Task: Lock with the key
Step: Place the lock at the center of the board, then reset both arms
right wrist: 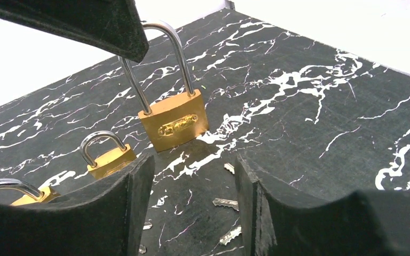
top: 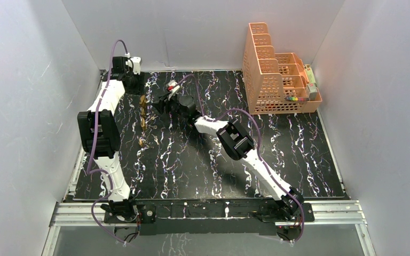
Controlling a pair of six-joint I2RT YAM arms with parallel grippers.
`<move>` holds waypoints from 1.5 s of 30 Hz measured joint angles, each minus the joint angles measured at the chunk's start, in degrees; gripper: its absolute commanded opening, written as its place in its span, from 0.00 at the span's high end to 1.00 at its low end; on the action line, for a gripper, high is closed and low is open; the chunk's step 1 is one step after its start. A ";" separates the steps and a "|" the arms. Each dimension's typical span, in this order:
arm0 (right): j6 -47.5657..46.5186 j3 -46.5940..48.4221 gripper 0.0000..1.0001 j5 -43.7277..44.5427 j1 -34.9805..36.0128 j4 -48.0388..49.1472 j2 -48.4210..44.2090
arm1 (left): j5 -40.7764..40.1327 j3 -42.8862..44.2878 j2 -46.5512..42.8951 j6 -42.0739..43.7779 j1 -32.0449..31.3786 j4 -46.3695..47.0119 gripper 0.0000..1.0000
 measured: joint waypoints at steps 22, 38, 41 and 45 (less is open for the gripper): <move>-3.76 -46.27 0.01 12.15 -5.20 -3.43 -49.68 | 7.85 0.83 -5.40 -5.11 0.04 24.37 0.02; 1.20 -74.05 0.01 26.40 -4.72 -37.51 -98.03 | 23.52 -26.32 -41.66 -20.41 -0.70 38.23 0.02; -0.04 -74.01 0.02 29.38 -4.72 -41.13 -100.26 | 24.68 -29.14 -46.69 -20.39 -0.85 37.97 0.02; -2.58 -73.92 0.02 31.52 -4.72 -44.24 -102.27 | 26.01 -34.60 -52.00 -20.74 -1.01 37.57 0.02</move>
